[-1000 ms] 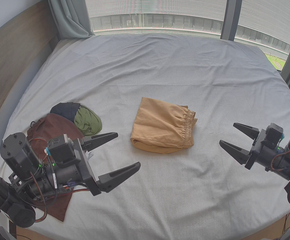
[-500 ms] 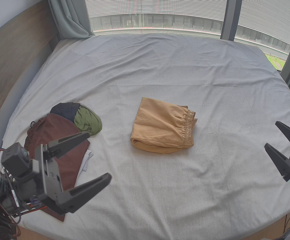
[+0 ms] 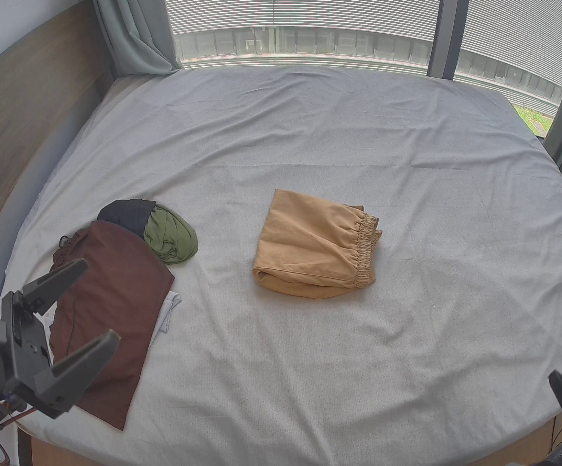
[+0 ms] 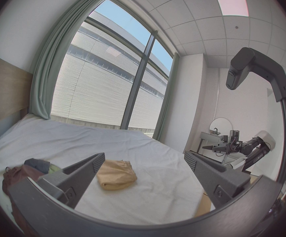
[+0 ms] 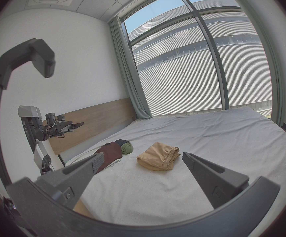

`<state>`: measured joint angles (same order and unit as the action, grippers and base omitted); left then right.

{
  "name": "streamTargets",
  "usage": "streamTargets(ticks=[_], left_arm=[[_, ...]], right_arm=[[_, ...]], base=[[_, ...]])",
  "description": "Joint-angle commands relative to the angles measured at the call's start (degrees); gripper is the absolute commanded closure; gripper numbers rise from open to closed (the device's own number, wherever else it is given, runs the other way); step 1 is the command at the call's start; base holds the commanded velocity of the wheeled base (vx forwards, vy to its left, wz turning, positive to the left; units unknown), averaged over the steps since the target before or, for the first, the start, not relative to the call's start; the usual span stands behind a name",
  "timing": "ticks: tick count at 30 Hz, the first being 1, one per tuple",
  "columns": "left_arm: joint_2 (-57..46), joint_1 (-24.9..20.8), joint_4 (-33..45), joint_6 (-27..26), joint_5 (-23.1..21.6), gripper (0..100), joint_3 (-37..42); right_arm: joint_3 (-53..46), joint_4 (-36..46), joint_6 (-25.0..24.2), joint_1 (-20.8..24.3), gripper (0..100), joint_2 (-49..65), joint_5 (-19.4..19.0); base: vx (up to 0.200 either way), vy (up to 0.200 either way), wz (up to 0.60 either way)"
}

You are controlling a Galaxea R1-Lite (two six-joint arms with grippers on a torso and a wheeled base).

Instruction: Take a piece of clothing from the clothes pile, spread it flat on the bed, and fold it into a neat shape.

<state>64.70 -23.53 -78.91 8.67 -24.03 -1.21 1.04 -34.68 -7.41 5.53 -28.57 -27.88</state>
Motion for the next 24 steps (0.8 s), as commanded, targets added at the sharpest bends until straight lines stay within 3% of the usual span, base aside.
streamTargets(ticks=[1,4,7,11,13,18,24], left_arm=[[-20.31,3.31,17.12,0.03,0.21,0,1.12],[-25.41,3.58,23.27,-0.05,0.21,0,0.77],[-30.33,5.69,27.58,-0.05,0.3,0,1.12],[-35.34,8.85,33.38,0.03,0.21,0,1.21],[-37.01,9.38,35.58,0.03,0.21,0,1.21],[-45.45,15.71,46.3,-0.41,0.21,0,1.03],[-52.92,18.17,54.48,-0.49,0.12,0,1.12]], right_arm=[[0.63,15.79,-2.17,-0.61,0,24.0,0.46],[-0.07,15.17,-2.17,-0.52,0,23.65,2.3],[-0.51,15.35,-1.55,-0.61,0,23.39,6.61],[-1.04,17.98,2.23,-0.61,0,23.48,13.03],[-1.04,19.13,3.54,-0.61,0,23.48,13.64],[-1.04,20.71,6.18,-0.61,0,23.48,20.41],[-1.04,21.85,7.41,-1.76,0,23.92,21.11]], base=[[0.0,0.0,0.0],[0.0,0.0,0.0],[0.0,0.0,0.0],[0.0,0.0,0.0],[0.0,0.0,0.0],[0.0,0.0,0.0],[0.0,0.0,0.0]])
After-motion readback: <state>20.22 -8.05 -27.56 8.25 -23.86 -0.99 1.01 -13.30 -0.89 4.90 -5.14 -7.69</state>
